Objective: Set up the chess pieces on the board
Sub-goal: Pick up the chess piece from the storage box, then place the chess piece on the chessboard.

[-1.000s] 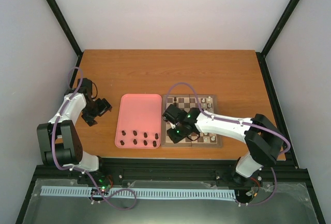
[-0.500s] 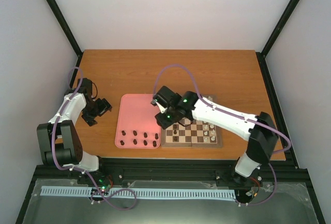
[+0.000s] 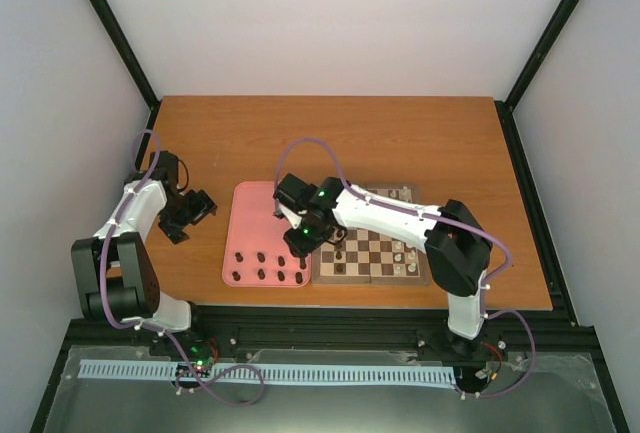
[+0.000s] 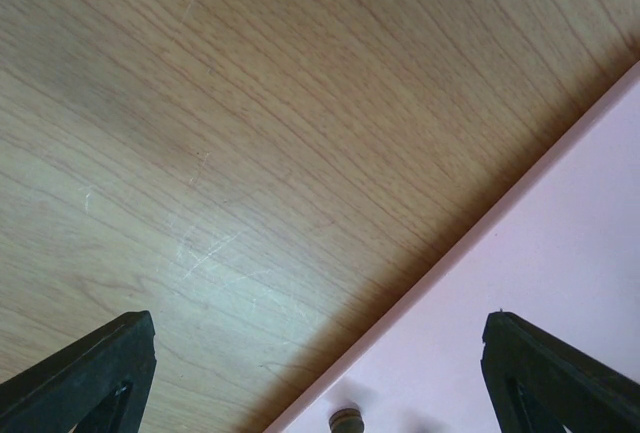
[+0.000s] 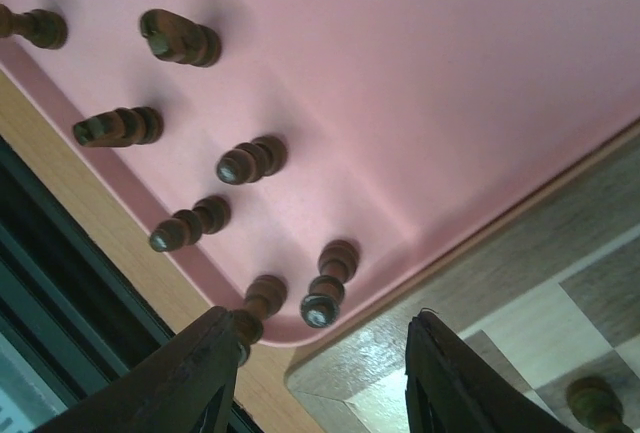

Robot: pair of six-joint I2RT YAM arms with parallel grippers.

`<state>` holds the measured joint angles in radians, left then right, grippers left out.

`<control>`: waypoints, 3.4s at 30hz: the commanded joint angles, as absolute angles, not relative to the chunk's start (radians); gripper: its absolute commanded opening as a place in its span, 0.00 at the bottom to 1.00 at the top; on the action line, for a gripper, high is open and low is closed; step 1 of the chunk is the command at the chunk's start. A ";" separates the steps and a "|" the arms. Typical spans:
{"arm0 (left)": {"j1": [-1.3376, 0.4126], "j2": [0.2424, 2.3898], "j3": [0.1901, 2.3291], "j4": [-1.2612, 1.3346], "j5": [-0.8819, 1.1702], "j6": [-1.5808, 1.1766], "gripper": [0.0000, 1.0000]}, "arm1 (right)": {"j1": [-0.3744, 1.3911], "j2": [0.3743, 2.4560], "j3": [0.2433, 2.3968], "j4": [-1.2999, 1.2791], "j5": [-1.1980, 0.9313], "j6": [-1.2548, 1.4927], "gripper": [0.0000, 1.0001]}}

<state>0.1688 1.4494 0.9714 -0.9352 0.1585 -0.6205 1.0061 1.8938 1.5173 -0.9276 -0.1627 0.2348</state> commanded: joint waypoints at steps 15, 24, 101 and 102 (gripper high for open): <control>0.174 1.473 1.018 -0.936 0.146 -0.612 1.00 | 1.042 2.050 1.753 -0.875 -0.240 0.091 0.46; 0.174 1.487 1.003 -0.932 0.161 -0.615 1.00 | 1.069 2.221 1.935 -0.765 -0.338 -0.005 0.46; 0.173 1.524 1.014 -0.916 0.189 -0.612 1.00 | 0.698 2.252 2.085 -0.933 -0.127 0.063 0.04; 0.174 1.525 1.014 -0.916 0.188 -0.612 1.00 | 0.691 2.252 2.083 -0.944 -0.127 0.059 0.04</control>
